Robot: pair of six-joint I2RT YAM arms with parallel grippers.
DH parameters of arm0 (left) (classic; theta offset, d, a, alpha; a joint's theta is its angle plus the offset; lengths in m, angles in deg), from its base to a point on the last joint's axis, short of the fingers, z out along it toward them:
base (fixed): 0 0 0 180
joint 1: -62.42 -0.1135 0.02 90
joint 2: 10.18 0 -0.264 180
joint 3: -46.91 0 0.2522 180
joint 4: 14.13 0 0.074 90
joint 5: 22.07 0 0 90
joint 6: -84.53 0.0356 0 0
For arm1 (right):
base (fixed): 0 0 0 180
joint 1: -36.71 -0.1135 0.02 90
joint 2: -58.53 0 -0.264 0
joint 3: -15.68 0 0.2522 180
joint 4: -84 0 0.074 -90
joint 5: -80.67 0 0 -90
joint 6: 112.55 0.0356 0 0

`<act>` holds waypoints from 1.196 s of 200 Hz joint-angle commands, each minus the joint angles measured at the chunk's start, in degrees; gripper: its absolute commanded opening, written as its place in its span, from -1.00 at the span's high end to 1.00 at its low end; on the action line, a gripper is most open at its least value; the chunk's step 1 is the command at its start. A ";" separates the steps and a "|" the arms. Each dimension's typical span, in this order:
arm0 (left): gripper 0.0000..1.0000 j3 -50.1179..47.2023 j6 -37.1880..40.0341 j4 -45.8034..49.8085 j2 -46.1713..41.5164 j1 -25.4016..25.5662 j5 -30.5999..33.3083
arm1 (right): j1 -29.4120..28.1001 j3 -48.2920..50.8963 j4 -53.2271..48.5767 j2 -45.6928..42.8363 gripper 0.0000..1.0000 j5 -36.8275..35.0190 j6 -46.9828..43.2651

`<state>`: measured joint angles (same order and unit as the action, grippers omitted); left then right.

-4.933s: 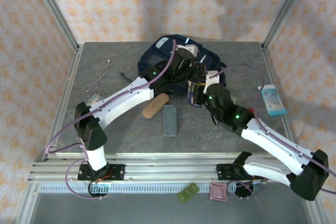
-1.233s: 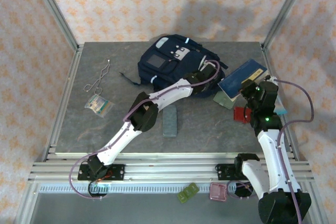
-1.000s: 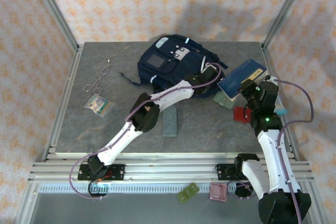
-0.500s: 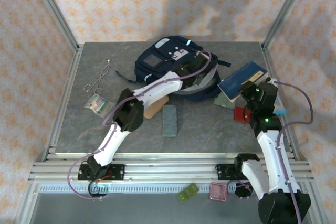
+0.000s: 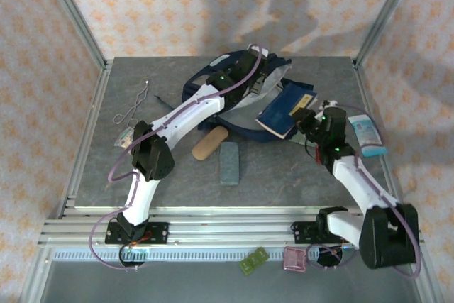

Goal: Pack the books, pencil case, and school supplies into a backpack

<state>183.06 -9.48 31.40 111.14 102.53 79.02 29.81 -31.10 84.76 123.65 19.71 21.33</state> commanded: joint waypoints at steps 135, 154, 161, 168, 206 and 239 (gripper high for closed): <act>1.00 4.14 -2.64 -5.56 -5.39 0.27 1.51 | -13.31 -38.24 28.38 54.78 0.94 -5.43 24.90; 1.00 3.02 -3.17 -5.93 -5.72 0.31 0.88 | -13.80 -44.64 24.72 59.76 0.75 -4.31 25.90; 1.00 2.61 -3.26 -6.09 -5.83 0.31 0.61 | -13.89 -46.73 21.11 60.63 0.64 -4.35 24.71; 1.00 2.35 -3.40 -6.13 -5.83 0.31 0.54 | -13.85 -48.04 17.19 60.92 0.51 -4.48 23.14; 1.00 0.05 -3.37 -7.17 -6.54 0.31 -0.23 | -12.82 -44.69 7.76 56.54 0.14 -5.68 17.19; 1.00 -0.47 -3.71 -7.03 -6.61 0.31 -0.98 | -11.85 -41.78 7.17 54.04 0.17 -6.36 14.25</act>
<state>182.32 -11.62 30.22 110.20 102.05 78.61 17.27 -74.22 94.94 181.35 14.86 39.32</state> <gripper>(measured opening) 0.054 0.431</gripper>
